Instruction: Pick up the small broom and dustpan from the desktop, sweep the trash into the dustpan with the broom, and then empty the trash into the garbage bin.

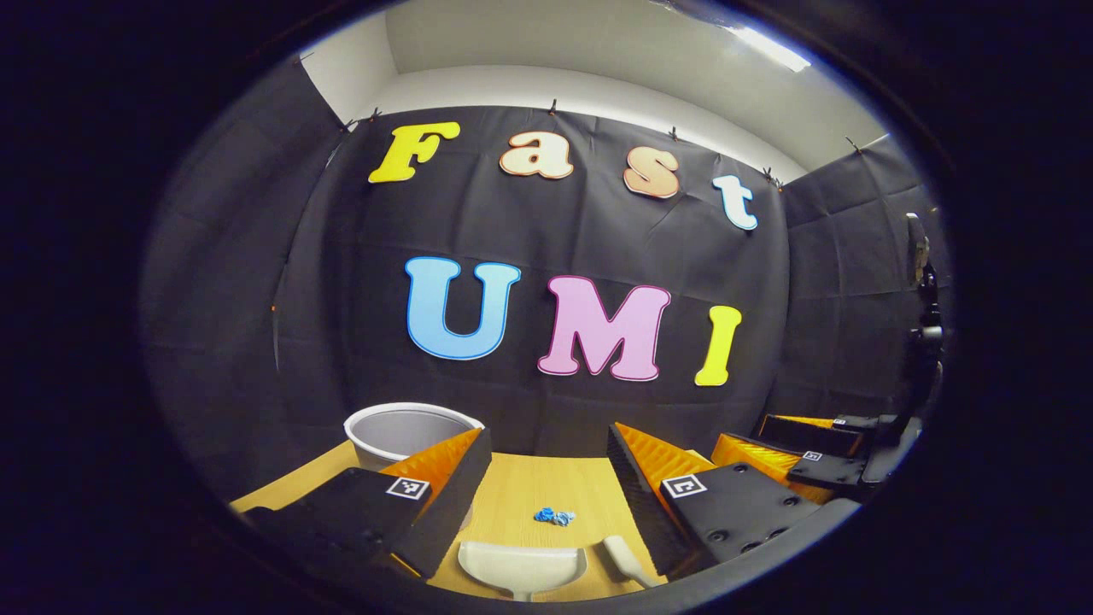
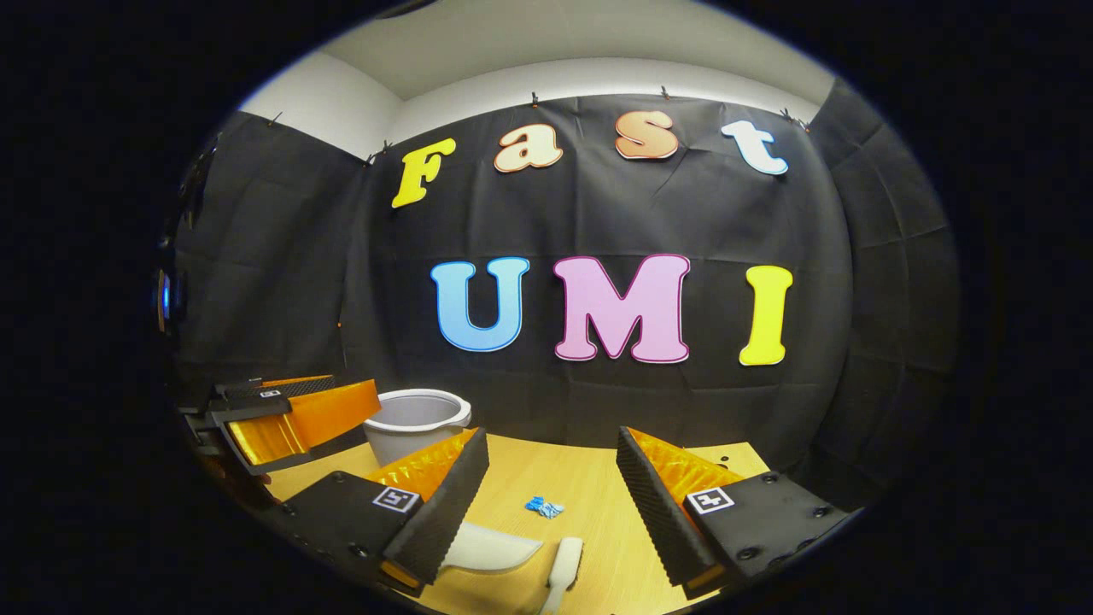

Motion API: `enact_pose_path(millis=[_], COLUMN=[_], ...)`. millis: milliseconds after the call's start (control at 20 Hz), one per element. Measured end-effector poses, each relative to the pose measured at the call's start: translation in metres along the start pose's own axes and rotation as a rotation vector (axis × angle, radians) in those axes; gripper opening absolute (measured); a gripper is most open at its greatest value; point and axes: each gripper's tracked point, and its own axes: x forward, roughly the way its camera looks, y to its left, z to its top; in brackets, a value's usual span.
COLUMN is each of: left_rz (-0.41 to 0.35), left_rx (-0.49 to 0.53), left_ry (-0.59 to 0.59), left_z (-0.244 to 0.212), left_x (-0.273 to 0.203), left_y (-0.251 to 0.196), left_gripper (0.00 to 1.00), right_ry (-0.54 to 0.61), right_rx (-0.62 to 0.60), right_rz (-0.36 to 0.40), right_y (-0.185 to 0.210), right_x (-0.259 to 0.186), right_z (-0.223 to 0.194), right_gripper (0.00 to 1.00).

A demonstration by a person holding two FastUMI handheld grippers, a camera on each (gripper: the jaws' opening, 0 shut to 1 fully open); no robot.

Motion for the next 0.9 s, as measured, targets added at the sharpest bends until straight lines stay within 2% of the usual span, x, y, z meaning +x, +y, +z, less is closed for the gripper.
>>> enact_pose_path(millis=[50, 200, 250, 300, 550, 650, 800, 900], left_rz=[0.012, 0.048, 0.055, 0.062, 0.07, 0.055, 0.015, 0.041], left_rx=[0.01, 0.002, -0.009, -0.014, 0.047, 0.05, 0.023, 0.01], left_ry=[0.018, 0.045, 0.066, 0.09, 0.199, 0.283, 0.395, 0.541], left_z=[-0.003, -0.007, -0.013, -0.021, -0.049, -0.072, -0.11, -0.149], left_x=[0.001, 0.004, 0.006, 0.008, 0.013, 0.013, 0.015, 0.011], left_y=[-0.002, -0.007, -0.012, -0.016, -0.033, -0.042, -0.052, -0.043], left_gripper=[0.81, 0.81, 0.81, 0.81, 0.81, 0.82, 0.81, 0.81], right_ry=[-0.001, 0.001, 0.014, 0.032, 0.067, 0.117, 0.137, 0.189], right_rx=[0.006, 0.024, 0.045, 0.072, 0.098, 0.103, 0.145, 0.144], right_rz=[0.01, 0.037, 0.046, 0.06, 0.102, 0.088, 0.018, -0.01], right_y=[-0.003, -0.018, -0.021, -0.024, -0.047, -0.06, -0.074, -0.075], right_x=[0.004, 0.016, 0.018, 0.017, 0.015, 0.013, 0.012, 0.013], right_z=[0.0, -0.005, -0.011, -0.015, -0.038, -0.054, -0.062, -0.076], right_gripper=[0.97, 0.97, 0.92, 0.98, 0.97, 0.97, 0.97, 0.97])
